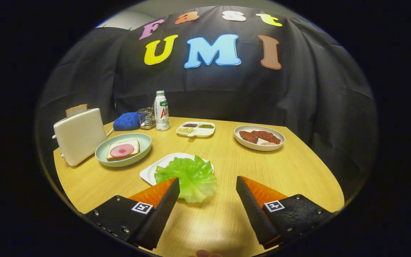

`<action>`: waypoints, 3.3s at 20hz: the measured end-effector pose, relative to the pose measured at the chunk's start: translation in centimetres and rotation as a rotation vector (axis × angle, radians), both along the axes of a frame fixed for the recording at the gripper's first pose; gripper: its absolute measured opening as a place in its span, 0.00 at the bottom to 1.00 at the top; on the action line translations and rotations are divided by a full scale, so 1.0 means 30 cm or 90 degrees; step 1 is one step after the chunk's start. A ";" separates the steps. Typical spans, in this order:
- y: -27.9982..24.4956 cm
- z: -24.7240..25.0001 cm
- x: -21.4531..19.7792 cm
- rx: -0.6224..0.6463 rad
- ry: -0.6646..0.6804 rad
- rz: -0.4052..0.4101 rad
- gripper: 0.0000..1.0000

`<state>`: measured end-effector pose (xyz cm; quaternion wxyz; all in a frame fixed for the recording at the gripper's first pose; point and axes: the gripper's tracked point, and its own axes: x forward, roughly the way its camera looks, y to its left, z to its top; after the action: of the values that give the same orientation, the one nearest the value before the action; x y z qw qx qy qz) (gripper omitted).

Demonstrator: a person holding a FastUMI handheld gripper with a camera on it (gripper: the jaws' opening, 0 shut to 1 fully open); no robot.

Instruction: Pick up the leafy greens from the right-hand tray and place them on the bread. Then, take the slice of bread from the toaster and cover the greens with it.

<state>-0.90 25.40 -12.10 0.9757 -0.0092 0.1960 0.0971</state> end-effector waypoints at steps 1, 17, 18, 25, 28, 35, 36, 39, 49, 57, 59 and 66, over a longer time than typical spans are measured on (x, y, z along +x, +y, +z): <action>0.007 -0.013 0.006 0.000 0.012 0.003 0.98; 0.104 -0.043 0.044 0.030 0.062 0.065 0.01; 0.107 -0.026 0.039 0.030 0.052 0.066 0.01; 0.164 0.087 0.019 0.035 0.008 0.082 0.01; 0.203 0.124 0.012 0.036 -0.006 0.096 0.01; 0.348 0.214 0.041 0.067 -0.034 0.127 0.01; 0.378 0.220 0.046 0.070 -0.036 0.136 0.01; 0.475 0.236 0.061 0.075 -0.039 0.163 0.01; 0.786 0.187 0.141 0.073 -0.026 0.221 0.01; 0.867 0.076 0.198 0.038 0.003 0.209 0.01; 0.869 0.070 0.191 0.033 0.002 0.209 0.05; 0.805 0.137 0.184 0.010 -0.059 0.168 0.57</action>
<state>4.61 49.54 -7.99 0.9625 -0.0320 0.1468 0.2258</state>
